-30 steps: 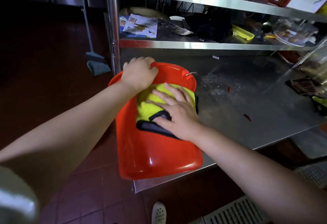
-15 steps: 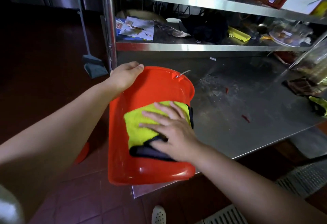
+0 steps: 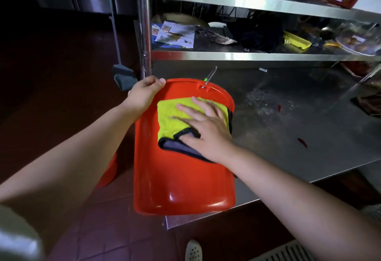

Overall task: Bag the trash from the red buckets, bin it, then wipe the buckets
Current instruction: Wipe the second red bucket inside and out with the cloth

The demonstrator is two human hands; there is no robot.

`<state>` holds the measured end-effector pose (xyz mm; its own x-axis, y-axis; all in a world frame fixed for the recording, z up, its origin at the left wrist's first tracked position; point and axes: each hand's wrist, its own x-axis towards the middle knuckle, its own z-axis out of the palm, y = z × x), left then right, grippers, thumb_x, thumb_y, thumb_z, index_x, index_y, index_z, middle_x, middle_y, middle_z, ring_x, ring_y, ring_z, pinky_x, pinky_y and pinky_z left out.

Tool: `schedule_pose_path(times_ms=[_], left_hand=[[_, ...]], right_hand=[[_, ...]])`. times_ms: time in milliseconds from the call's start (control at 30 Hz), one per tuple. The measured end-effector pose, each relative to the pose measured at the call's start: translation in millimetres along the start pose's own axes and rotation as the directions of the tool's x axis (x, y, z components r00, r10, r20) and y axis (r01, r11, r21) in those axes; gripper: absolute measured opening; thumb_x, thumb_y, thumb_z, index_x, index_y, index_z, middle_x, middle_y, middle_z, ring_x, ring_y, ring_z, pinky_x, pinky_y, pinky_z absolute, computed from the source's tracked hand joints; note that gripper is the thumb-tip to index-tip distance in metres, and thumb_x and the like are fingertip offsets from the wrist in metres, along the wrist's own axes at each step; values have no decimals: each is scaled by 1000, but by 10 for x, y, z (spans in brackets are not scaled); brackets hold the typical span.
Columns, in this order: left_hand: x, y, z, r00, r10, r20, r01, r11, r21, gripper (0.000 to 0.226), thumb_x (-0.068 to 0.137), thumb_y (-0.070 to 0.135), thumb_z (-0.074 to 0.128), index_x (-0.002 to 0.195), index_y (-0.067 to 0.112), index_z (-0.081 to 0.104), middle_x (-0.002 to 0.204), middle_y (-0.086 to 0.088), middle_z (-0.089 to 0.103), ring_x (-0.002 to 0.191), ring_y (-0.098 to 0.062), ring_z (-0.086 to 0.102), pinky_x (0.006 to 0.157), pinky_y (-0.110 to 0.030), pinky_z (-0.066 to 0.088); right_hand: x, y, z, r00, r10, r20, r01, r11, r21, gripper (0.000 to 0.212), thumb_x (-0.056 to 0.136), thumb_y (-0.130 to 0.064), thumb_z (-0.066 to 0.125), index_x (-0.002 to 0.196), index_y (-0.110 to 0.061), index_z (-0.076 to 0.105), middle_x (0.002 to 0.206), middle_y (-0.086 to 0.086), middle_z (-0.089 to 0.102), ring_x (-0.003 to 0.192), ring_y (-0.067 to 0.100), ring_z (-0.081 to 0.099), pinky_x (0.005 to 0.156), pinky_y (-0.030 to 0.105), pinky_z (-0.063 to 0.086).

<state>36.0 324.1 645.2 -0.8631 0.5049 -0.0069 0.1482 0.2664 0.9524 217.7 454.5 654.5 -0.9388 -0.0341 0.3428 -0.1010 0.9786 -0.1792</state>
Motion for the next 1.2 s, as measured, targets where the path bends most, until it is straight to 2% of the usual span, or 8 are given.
schedule_pose_path(times_ms=[167, 300, 400, 700, 800, 1033, 1100, 1200], left_hand=[[-38, 184, 96, 991, 119, -57, -120, 993, -18, 26, 88, 20, 51, 78, 39, 66, 86, 16, 65, 91, -11, 57, 84, -19, 43], [-92, 274, 242, 994, 89, -58, -80, 987, 141, 15, 76, 65, 51, 71, 56, 62, 82, 25, 64, 103, -11, 58, 106, -35, 36], [-49, 273, 230, 1000, 19, -17, -17, 993, 117, 44, 64, 79, 49, 79, 41, 65, 94, 11, 68, 111, -22, 56, 104, -44, 39], [-12, 83, 99, 996, -12, -86, -1, 989, -148, 46, 66, 67, 62, 73, 22, 64, 75, 0, 62, 75, -16, 56, 80, -36, 47], [-57, -4, 65, 992, -57, -111, 27, 967, -255, 32, 78, 53, 64, 64, 25, 62, 74, 2, 59, 77, -16, 54, 81, -41, 47], [-125, -54, 90, 987, -116, -109, 67, 925, -374, 16, 89, 29, 63, 77, 23, 55, 77, 2, 59, 72, -14, 55, 74, -33, 45], [-75, 19, 112, 959, -42, -280, -17, 978, -207, 19, 84, 20, 65, 101, 19, 57, 106, -8, 58, 101, -25, 54, 94, -38, 43], [-2, 333, 229, 846, 432, -313, -310, 876, 369, 37, 79, 15, 56, 116, 15, 58, 119, -10, 55, 114, -29, 46, 99, -36, 35]], right_hand=[[-657, -284, 13, 990, -133, 52, 129, 989, 68, 47, 78, -43, 57, 126, -41, 57, 145, -17, 41, 144, 19, 20, 115, 50, 11], [-931, -419, 26, 964, -245, 107, 243, 970, 31, 51, 77, -43, 56, 128, -41, 55, 147, -16, 38, 144, 21, 16, 112, 56, 13], [-860, -393, -4, 953, -286, 100, 282, 958, 60, 50, 75, -38, 55, 125, -38, 59, 145, -15, 42, 144, 20, 20, 112, 56, 14], [81, 207, -48, 993, 72, -89, -54, 981, 185, 50, 74, -26, 57, 123, -37, 59, 138, -27, 41, 135, 12, 32, 111, 40, 19], [350, 403, -95, 969, 243, -52, -224, 944, 240, 56, 76, -32, 52, 131, -41, 51, 143, -12, 41, 133, 5, 28, 108, 25, 13], [168, 192, -88, 999, 45, 6, -45, 998, 47, 44, 77, -35, 53, 119, -44, 61, 141, -21, 45, 140, 14, 25, 113, 34, 7], [-88, 84, -109, 999, -27, 37, 26, 999, 20, 44, 76, -35, 55, 118, -42, 62, 141, -18, 46, 141, 18, 25, 115, 45, 9], [-501, -93, -122, 989, -107, 105, 102, 993, 50, 48, 73, -38, 54, 120, -41, 62, 142, -18, 45, 143, 18, 22, 115, 50, 9]])
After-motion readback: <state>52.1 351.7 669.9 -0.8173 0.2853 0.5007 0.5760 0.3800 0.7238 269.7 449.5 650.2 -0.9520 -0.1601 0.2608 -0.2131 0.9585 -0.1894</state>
